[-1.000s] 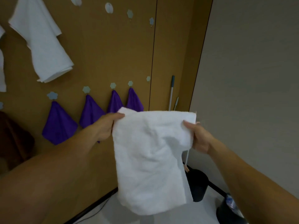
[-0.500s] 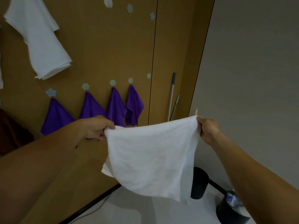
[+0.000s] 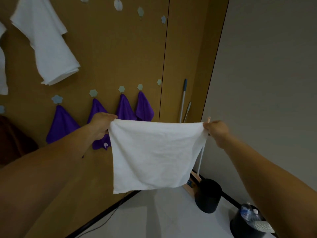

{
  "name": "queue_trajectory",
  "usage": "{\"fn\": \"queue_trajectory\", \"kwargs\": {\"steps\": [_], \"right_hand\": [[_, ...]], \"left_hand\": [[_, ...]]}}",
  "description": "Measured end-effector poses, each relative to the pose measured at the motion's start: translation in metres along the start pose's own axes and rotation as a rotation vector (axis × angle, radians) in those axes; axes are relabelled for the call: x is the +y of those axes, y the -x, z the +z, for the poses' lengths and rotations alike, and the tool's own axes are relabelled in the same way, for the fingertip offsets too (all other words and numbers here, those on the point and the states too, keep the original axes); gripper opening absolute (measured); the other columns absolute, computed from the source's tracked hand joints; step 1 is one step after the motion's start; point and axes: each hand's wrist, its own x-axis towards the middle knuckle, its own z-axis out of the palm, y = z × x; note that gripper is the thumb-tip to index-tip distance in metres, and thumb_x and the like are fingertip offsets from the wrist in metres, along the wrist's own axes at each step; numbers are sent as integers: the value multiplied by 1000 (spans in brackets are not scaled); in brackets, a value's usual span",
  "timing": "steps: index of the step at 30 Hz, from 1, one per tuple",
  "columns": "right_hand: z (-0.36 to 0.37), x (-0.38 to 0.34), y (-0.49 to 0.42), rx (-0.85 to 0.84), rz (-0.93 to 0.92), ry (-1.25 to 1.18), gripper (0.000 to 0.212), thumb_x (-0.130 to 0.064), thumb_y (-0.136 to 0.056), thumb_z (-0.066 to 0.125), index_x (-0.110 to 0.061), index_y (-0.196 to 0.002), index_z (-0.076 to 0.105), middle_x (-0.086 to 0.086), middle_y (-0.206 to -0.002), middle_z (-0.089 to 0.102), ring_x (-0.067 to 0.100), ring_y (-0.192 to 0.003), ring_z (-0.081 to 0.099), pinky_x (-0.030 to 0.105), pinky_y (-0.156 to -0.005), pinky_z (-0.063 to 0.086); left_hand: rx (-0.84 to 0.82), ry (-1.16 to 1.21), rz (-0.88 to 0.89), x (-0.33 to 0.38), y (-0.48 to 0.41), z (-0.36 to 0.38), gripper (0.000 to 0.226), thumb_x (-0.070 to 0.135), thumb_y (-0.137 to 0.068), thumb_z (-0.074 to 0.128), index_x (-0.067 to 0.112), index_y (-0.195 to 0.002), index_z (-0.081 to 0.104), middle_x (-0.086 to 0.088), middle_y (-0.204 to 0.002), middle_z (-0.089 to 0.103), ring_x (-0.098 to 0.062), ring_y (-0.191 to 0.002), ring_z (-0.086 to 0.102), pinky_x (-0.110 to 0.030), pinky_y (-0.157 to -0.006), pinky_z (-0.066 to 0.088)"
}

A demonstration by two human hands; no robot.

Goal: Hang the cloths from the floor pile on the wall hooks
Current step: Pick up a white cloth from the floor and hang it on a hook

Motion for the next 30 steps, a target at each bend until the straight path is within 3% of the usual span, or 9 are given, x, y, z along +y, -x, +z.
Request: {"fn": "queue_trajectory", "kwargs": {"steps": [4, 8, 10, 13, 16, 18, 21, 26, 30], "right_hand": [[9, -6, 2, 13, 6, 22, 30, -28, -95, 58, -3, -113, 57, 6, -77, 51, 17, -60, 44, 28, -52, 35], [17, -7, 1, 5, 63, -85, 15, -26, -98, 53, -21, -95, 39, 6, -68, 46, 16, -52, 39, 26, -42, 33], [19, -6, 3, 16, 75, -164, 12, -24, -99, 51, -12, -97, 49, 9, -66, 52, 17, -51, 45, 27, -44, 40], [23, -6, 1, 46, 96, -290, 43, -20, -98, 53, 0, -135, 45, 13, -81, 63, 15, -51, 59, 25, -50, 54], [23, -7, -7, 98, 108, -349, 51, -16, -98, 54, -1, -143, 37, 19, -127, 58, 12, -45, 62, 23, -51, 57], [22, -6, -14, 114, 133, -370, 51, -14, -96, 55, -1, -143, 38, 16, -116, 63, 15, -51, 63, 29, -66, 60], [18, -5, -26, 44, 92, -373, 40, -7, -93, 55, 7, -130, 48, 9, -80, 61, 17, -62, 63, 28, -64, 59], [9, -6, -51, -37, 77, -295, 9, -7, -87, 66, -3, -94, 62, 15, -84, 64, 18, -57, 65, 30, -63, 60], [4, -2, -68, -165, -64, -100, 28, -23, -72, 84, -6, -87, 69, 16, -91, 69, 23, -70, 65, 32, -66, 57]], "left_hand": [[18, 0, -11, 7, -4, -8, 27, 9, -93, 58, 1, -119, 63, -18, -123, 60, -35, -114, 56, -47, -98, 48], [-24, -3, 12, 10, -6, -16, 26, 9, -93, 58, 3, -118, 64, -16, -122, 60, -33, -112, 57, -45, -98, 48], [-61, -1, 17, 11, -6, -19, 22, 9, -91, 61, 2, -110, 67, -14, -117, 62, -30, -108, 59, -42, -95, 50], [-173, 25, -1, 11, -4, -23, 20, 20, -88, 66, 3, -99, 68, -12, -107, 65, -24, -98, 62, -39, -89, 50], [-301, -44, -28, 12, -4, -25, 37, 22, -84, 71, -1, -112, 65, -14, -112, 67, -27, -105, 63, -42, -99, 48], [-338, -94, -37, 12, -5, -23, 37, 11, -84, 68, -2, -119, 62, -17, -120, 64, -30, -113, 59, -42, -100, 46], [-338, -89, -41, 14, -3, -16, 35, -1, -87, 61, -4, -121, 59, -19, -121, 63, -31, -113, 59, -37, -93, 49], [-224, -238, 34, 17, -2, -3, 32, -1, -86, 63, -7, -118, 60, -21, -114, 65, -33, -108, 62, -43, -98, 48], [-166, -265, 102, 18, 1, 4, 21, 13, -88, 67, -2, -103, 65, -16, -105, 70, -30, -102, 65, -42, -94, 51]]}}
